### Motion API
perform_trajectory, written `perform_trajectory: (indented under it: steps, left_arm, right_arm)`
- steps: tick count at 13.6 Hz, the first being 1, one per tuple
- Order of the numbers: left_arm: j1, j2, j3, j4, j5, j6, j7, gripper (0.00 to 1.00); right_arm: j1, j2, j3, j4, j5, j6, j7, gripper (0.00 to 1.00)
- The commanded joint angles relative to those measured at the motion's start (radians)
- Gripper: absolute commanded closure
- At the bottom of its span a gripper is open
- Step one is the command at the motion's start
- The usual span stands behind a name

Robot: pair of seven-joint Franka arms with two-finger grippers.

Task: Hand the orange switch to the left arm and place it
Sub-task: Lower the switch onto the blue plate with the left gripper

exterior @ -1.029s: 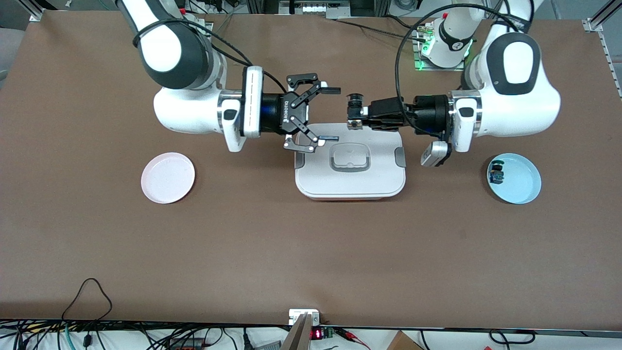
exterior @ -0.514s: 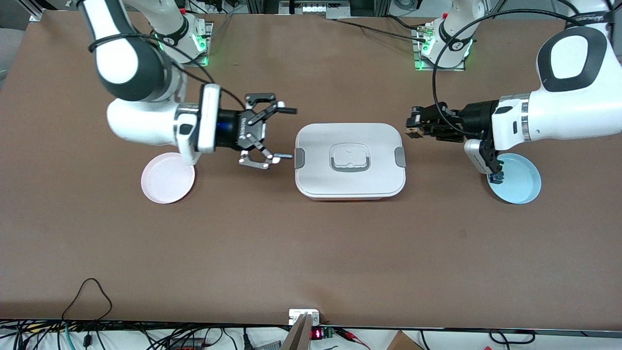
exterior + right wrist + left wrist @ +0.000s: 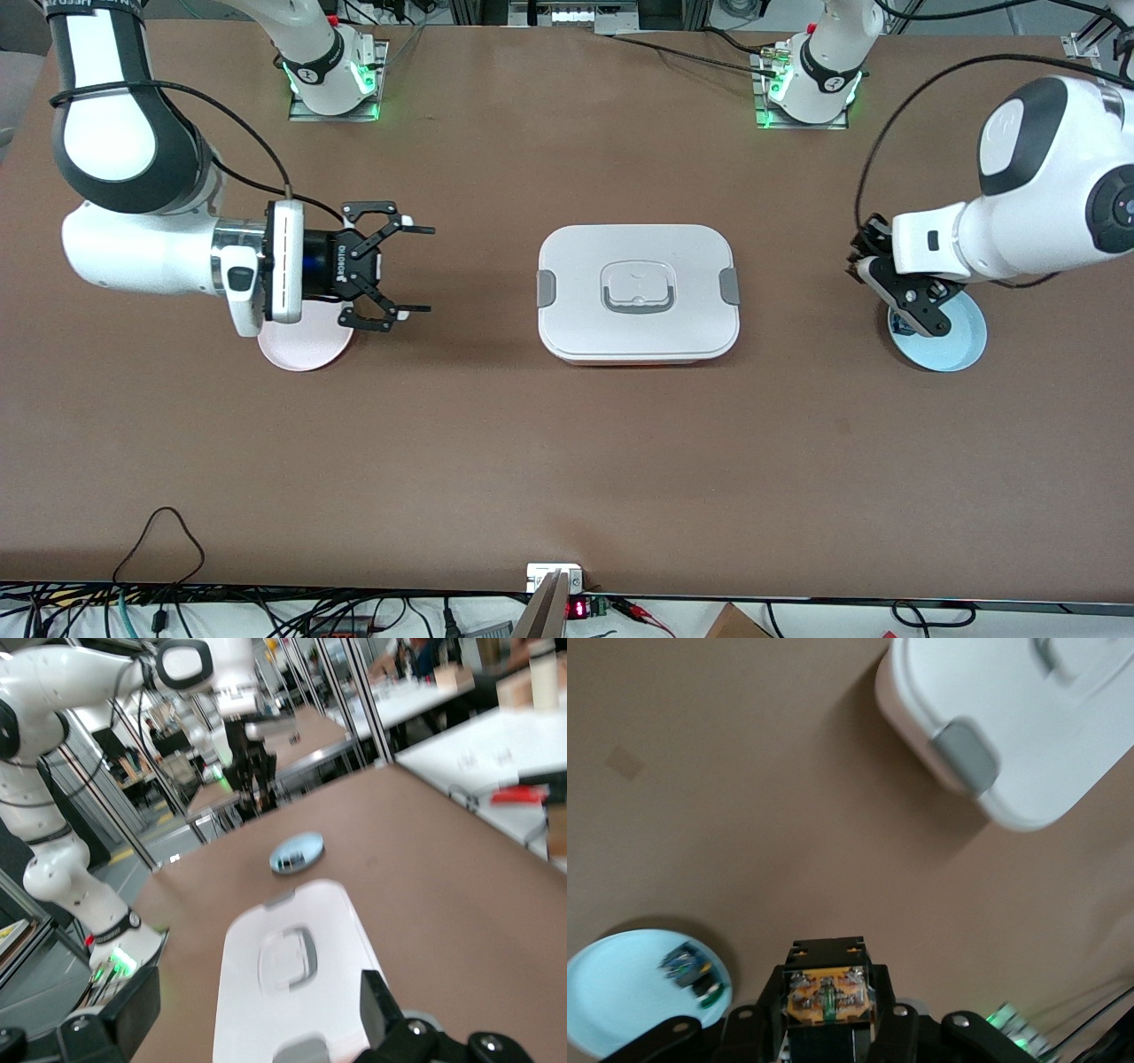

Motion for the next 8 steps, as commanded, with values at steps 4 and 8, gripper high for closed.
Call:
perform_trajectory:
  steps: [4,8]
  left_arm:
    - [0.132,0.081,-0.008,-0.037,0.327,0.105,0.403,0.78]
    - [0.279,0.087,-0.009,-0.247,0.367,0.435,0.668,0.77]
  right_arm:
    - [-0.003,-0.031,-0.021,-0.013,-0.31,-0.037,0.46,0.0]
    - [-0.006,-0.036,-0.022,-0.011,-0.476,-0.103,0.837,0.0]
